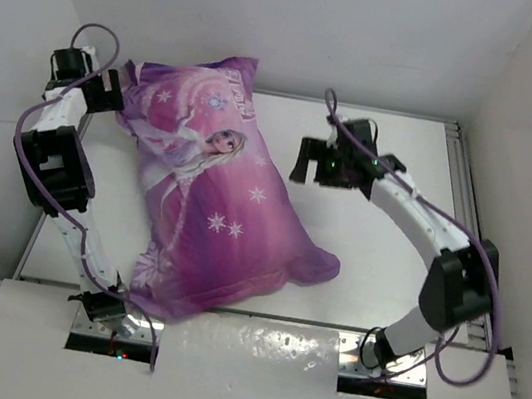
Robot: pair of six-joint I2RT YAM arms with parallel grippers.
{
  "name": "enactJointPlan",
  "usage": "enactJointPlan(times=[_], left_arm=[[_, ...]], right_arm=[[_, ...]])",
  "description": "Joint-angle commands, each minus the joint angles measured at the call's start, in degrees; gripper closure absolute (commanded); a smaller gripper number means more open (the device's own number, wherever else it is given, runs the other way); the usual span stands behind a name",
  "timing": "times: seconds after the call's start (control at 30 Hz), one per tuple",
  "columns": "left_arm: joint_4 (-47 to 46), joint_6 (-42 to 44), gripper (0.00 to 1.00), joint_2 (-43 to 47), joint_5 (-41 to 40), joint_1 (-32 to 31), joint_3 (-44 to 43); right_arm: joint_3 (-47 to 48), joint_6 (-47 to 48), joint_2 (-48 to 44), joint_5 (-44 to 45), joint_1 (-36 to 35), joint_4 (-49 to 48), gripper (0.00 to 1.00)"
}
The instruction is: Put the pillow into the pillowcase
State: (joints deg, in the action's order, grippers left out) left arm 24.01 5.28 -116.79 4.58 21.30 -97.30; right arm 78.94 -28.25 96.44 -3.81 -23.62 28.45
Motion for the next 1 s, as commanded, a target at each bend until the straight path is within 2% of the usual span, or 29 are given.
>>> enactJointPlan(times=[0.0,0.07,0.17,0.23,0.3,0.33,0.37,0.47,0.5,0.53,0.63,0.67,0.7,0.77,0.83,0.87,0.97], left_arm=[[-1.5,-1.9,0.0,4.5,5.8,2.7,-0.6],[-3.7,-0.9,0.0,6.0,7.6,4.3,0.1],[-2.9,2.9,0.0,6.9,8.6,4.1,-2.9],[2.8,4.6,0.0,6.3,9.9,2.9,-7.4],[5.9,6.0,0.0,7.6,13.2,1.9,-6.8],[7.2,7.5,0.0,8.4,17.1,0.5,-4.9],[7.2,8.0,0.0,9.1,18.4,-0.3,0.5],[5.1,9.5,0.0,10.6,19.8,-4.1,11.0],[4.5,9.8,0.0,10.2,19.2,-5.4,12.6],[4.1,10.8,0.0,9.9,18.4,-7.5,13.6],[3.0,11.2,0.03,7.8,18.1,-11.8,15.0],[2.7,11.0,0.03,6.8,18.4,-12.9,14.9],[2.4,11.0,0.04,6.1,18.5,-14.1,13.9],[2.0,11.4,0.04,4.5,18.9,-18.2,12.2],[2.3,12.6,0.04,3.6,18.6,-23.3,9.8],[2.3,13.0,0.04,3.0,18.5,-23.3,9.1],[1.9,13.4,0.04,2.7,16.3,-23.3,6.8]], right_arm=[[-12.9,-2.8,-7.4,-5.6,-1.9,-8.9,0.01],[-22.7,-8.4,-12.9,-6.5,-2.2,-18.3,0.01],[-29.8,-12.3,-15.4,-6.5,-3.3,-31.3,0.01],[-28.4,-12.1,-12.3,-6.1,-3.7,-32.8,0.01],[-25.0,-12.4,-7.4,-6.8,-4.1,-33.5,0.01],[-24.4,-13.4,-5.9,-8.5,-4.8,-36.5,0.01],[-23.5,-14.0,-4.4,-9.4,-5.4,-37.8,0.01],[-23.7,-15.3,-1.1,-11.9,-8.6,-42.0,0.07],[-24.7,-16.6,-0.8,-12.4,-9.3,-43.0,0.11],[-25.9,-17.4,-1.0,-13.6,-10.1,-45.9,0.3],[-35.1,-21.9,-6.1,-11.8,-11.0,-53.3,0.72],[-40.6,-23.0,-8.4,-8.2,-11.0,-54.4,0.99],[-40.7,-24.6,-10.9,-5.6,-10.9,-55.4,0.99],[-51.5,-25.6,-19.7,1.3,-10.9,-56.7,1.0],[-58.0,-26.2,-25.8,5.4,-11.1,-55.9,1.0],[-59.4,-25.6,-31.3,8.7,-11.2,-54.9,1.0],[-62.2,-23.8,-39.1,11.5,-9.8,-48.5,1.0]])
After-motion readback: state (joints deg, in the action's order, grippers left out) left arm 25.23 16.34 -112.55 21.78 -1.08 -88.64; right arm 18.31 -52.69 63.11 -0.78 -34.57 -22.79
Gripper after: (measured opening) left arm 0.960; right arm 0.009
